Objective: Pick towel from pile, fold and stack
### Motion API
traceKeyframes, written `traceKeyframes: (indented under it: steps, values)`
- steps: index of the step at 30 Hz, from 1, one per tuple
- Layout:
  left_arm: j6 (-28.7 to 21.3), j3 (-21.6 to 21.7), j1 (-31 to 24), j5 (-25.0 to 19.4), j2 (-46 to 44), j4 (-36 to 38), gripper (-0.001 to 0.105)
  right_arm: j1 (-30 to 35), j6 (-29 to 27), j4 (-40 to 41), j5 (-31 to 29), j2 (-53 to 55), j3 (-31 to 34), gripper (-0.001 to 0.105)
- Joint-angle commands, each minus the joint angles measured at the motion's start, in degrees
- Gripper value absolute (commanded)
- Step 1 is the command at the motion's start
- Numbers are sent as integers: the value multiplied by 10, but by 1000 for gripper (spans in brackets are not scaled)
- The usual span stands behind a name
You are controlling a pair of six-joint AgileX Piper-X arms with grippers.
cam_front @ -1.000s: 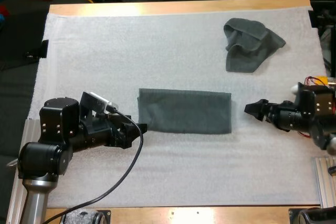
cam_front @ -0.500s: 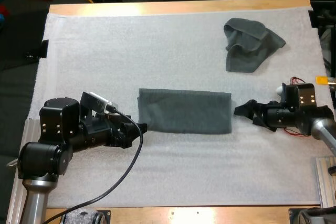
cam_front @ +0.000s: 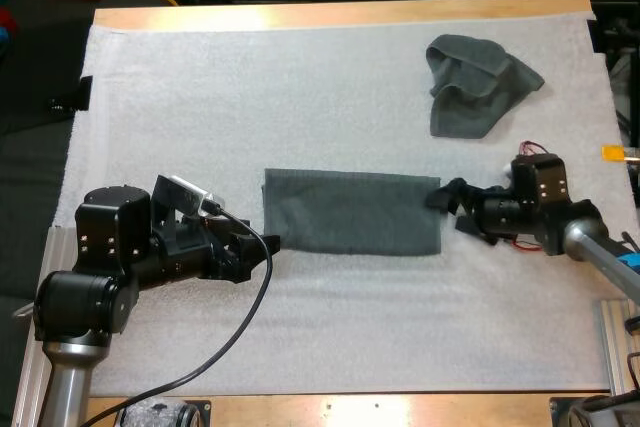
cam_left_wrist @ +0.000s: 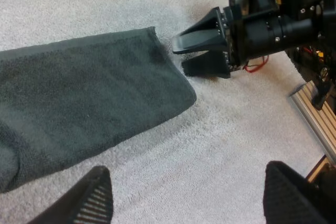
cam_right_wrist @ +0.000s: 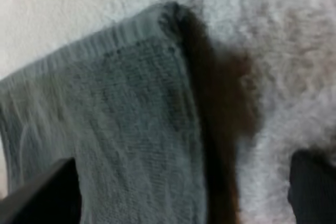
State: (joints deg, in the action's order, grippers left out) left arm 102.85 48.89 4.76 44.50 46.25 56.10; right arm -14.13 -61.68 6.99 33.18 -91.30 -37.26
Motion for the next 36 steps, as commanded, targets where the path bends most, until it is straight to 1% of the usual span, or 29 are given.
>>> traceKeyframes:
  steps: [1,11,15,19,20,22,27,28,30,31,33,36]
  values:
    - [2,3,-1,8,-1,-1,59,-11,7,2,-4,-13,1,80]
    - [2,3,-1,8,-1,4,59,-89,49,-23,-4,-48,1,80]
    - [2,3,-1,8,-1,4,59,-116,52,-25,3,-59,1,80]
    - [2,3,-1,8,-1,8,59,-128,52,-25,0,-61,1,80]
    - [2,3,-1,8,-1,10,59,-128,52,-25,0,-61,1,79]
    - [2,3,-1,8,-1,14,59,-128,52,-25,0,-61,1,73]
    - [2,3,-1,8,-1,30,59,-129,50,-24,3,-61,1,46]
    - [2,3,-1,8,-1,32,59,-129,50,-24,3,-61,1,43]
    - [2,3,-1,8,-1,32,59,-129,50,-23,3,-61,1,32]
    - [2,3,-1,8,-1,32,59,-129,50,-23,3,-61,1,30]
    - [2,3,-1,8,-1,32,59,-129,50,-21,2,-61,1,21]
    - [2,3,-1,8,-1,32,59,-129,49,-19,1,-61,1,11]
